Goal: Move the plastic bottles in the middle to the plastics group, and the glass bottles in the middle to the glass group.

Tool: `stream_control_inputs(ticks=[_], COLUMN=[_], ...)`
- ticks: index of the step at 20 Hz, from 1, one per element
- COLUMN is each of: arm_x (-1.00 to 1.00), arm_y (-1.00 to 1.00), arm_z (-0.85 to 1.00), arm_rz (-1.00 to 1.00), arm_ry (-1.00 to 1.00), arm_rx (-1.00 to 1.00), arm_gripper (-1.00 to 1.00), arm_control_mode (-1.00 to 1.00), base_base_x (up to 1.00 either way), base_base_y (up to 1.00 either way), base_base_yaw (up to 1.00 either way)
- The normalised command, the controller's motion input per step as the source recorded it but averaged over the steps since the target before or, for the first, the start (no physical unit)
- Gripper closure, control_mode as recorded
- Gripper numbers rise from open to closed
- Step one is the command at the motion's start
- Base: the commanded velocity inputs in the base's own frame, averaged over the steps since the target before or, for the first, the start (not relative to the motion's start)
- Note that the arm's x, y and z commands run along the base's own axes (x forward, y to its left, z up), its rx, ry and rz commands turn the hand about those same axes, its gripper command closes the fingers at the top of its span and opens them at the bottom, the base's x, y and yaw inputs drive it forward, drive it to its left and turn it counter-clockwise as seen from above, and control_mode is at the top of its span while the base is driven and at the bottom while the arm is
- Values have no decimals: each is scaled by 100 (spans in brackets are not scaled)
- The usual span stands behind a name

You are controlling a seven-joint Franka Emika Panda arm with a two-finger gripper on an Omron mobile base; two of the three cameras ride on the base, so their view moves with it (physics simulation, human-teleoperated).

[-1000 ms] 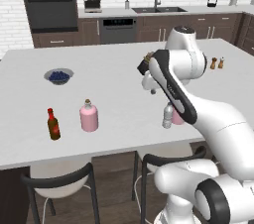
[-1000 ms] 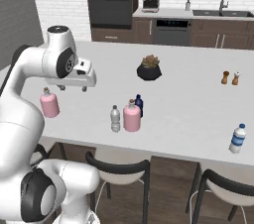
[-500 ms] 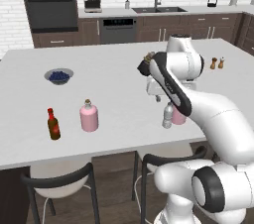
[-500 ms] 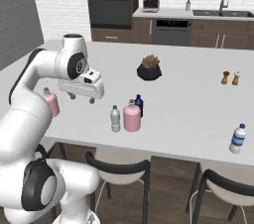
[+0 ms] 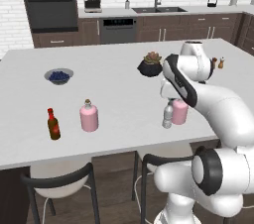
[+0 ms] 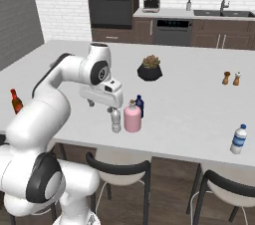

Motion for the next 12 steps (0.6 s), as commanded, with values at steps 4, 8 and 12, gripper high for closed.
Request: stream_control_inputs(ticks=[4, 8, 12], arm_x=[0, 0, 22], arm_y=[0, 0, 0], arm_z=[-19, -18, -17], arm_rz=[0, 0, 0], arm_ry=[-19, -31, -14], arm_rx=[-1, -4, -1], arm_gripper=[-100, -100, -100], arm_control_mode=[-100, -100, -100], base_base_x=[0, 0, 0], base_base_y=[0, 0, 0], base_base_yaw=[0, 0, 0])
